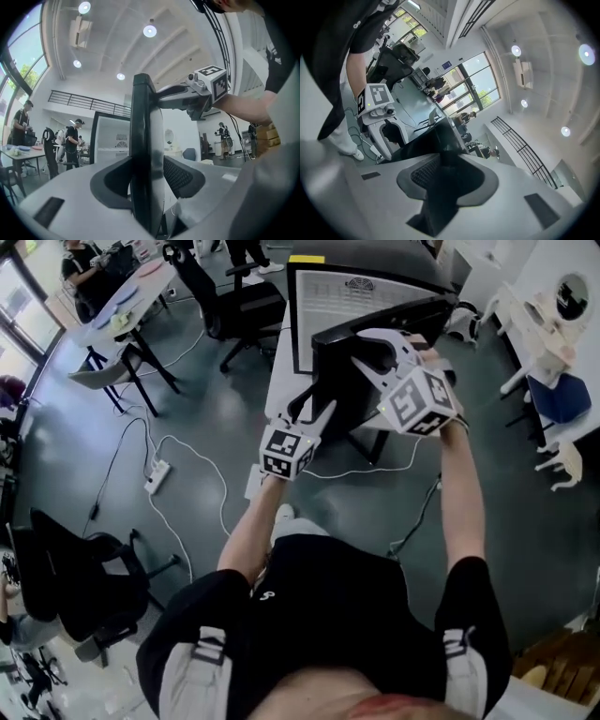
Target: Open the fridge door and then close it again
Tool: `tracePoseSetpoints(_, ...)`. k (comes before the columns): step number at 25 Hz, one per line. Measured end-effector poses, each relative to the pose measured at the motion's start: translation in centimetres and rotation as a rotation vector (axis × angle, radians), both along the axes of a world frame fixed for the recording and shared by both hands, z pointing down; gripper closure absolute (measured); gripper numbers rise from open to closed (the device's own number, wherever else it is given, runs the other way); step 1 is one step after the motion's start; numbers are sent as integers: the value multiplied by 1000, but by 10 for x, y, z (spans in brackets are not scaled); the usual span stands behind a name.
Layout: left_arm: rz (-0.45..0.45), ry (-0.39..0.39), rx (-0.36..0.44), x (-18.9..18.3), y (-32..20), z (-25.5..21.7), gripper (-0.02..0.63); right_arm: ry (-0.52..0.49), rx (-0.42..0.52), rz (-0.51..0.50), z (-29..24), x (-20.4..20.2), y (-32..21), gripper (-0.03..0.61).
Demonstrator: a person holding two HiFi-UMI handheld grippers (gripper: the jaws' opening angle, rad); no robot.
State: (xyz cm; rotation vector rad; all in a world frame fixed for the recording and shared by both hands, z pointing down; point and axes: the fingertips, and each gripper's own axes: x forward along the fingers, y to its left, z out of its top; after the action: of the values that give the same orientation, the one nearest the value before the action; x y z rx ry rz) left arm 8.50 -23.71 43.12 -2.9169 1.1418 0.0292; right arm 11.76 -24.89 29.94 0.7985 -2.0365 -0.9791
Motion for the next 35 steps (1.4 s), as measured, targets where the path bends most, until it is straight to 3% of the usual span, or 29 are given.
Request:
tracePoseSetpoints(4, -21, -20, -1, 30, 60, 0, 420, -11, 41, 6, 2, 29, 49, 476)
tracePoseSetpoints(9, -2, -56, 3, 93, 125, -4, 420, -3, 91, 97, 2, 89, 102, 472)
tracePoseSetpoints(14, 70, -138, -42, 149, 174, 9, 420, -67, 106, 216, 9, 143, 142, 491)
tracePoseSetpoints(18, 113, -148, -47, 181, 191, 7, 420, -164, 106, 311, 10, 173, 155, 533)
tracePoseSetpoints(23, 129, -163, -73, 207, 203, 8, 439, -398, 95, 423, 7, 200, 171, 582)
tracePoseSetpoints(26, 134, -71, -110, 205, 213, -7, 480, -631, 89, 495, 7, 213, 192, 581)
tracePoseSetpoints(30, 32, 140, -167, 160, 233, -25, 551, -1030, 20, 600, 43, 235, 236, 582)
tracePoseSetpoints(33, -43, 148, -176, 132, 237, -16, 608, -1216, -65, 664, 91, 248, 263, 583)
tracePoseSetpoints(35, -90, 127, -167, 117, 237, -9, 614, -1271, -132, 675, 121, 245, 274, 584)
